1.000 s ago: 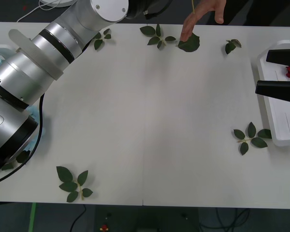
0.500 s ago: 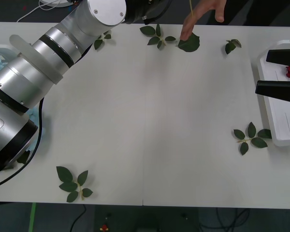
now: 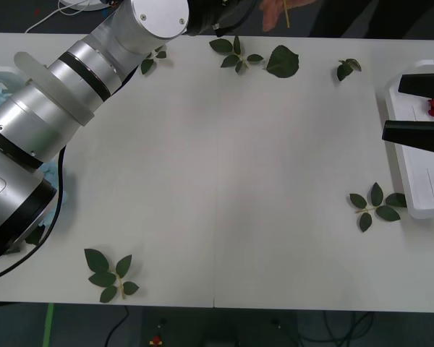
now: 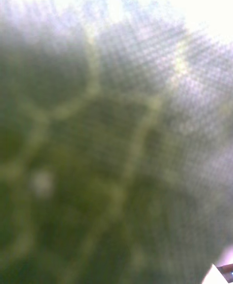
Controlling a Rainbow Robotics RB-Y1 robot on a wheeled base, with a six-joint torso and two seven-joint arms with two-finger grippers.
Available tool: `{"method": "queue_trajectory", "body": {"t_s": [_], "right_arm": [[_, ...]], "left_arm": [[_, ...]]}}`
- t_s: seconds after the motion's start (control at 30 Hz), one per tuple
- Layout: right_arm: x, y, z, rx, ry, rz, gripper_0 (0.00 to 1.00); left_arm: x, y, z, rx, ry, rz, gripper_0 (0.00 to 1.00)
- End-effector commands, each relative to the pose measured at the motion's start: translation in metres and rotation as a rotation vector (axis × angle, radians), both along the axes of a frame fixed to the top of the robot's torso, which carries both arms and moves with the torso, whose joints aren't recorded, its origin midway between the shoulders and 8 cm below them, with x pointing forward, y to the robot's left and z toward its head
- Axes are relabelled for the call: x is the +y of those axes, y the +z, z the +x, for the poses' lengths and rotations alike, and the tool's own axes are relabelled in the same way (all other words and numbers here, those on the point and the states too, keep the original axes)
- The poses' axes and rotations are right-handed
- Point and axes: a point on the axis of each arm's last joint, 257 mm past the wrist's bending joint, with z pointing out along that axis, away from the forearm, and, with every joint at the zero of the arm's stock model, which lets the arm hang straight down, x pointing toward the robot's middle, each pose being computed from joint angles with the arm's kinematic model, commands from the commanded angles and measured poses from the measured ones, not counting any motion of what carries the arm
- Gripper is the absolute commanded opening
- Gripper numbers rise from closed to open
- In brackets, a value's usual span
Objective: Place the red flowers into the right box and the blue flowers into the left box. If a person shows an open palm, hand one flower to the person first, then continue sorting.
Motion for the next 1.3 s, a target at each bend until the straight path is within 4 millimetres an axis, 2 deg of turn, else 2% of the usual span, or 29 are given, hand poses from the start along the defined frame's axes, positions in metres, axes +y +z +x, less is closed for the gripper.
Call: {"method": "queue_trajectory", "body": {"t_s": [0.03,0.8,0.83,0.9,0.93,1.03,1.3], "right_arm": [[0.003,0.0084,-0.0044,-0.035,0.007,0.013,1.0],[0.003,0.0084,-0.0044,-0.035,0.007,0.013,1.0],[0.003,0.0084,-0.0044,-0.035,0.007,0.013,1.0],[0.003,0.0084,-0.0044,-0.035,0.007,0.013,1.0],[0.003,0.0084,-0.0044,-0.035,0.007,0.013,1.0],[0.003,0.0084,-0.0044,-0.035,0.007,0.013,1.0],[0.003,0.0084,-0.0044,-0.035,0.007,0.013,1.0]], "left_arm": [[-0.0071,0.0121,-0.0102,-0.018,-0.022,-0.026,0.0],[-0.0071,0.0121,-0.0102,-0.018,-0.022,-0.026,0.01],[-0.0071,0.0121,-0.0102,-0.018,-0.022,-0.026,0.12],[-0.0071,0.0121,-0.0102,-0.018,-0.022,-0.026,0.57],[-0.0071,0.0121,-0.0102,-0.018,-0.022,-0.026,0.64],[-0.0071,0.0121,-0.0102,-0.018,-0.022,-0.026,1.0],[-0.0071,0.0121,-0.0102,-0.018,-0.022,-0.026,1.0]]}}
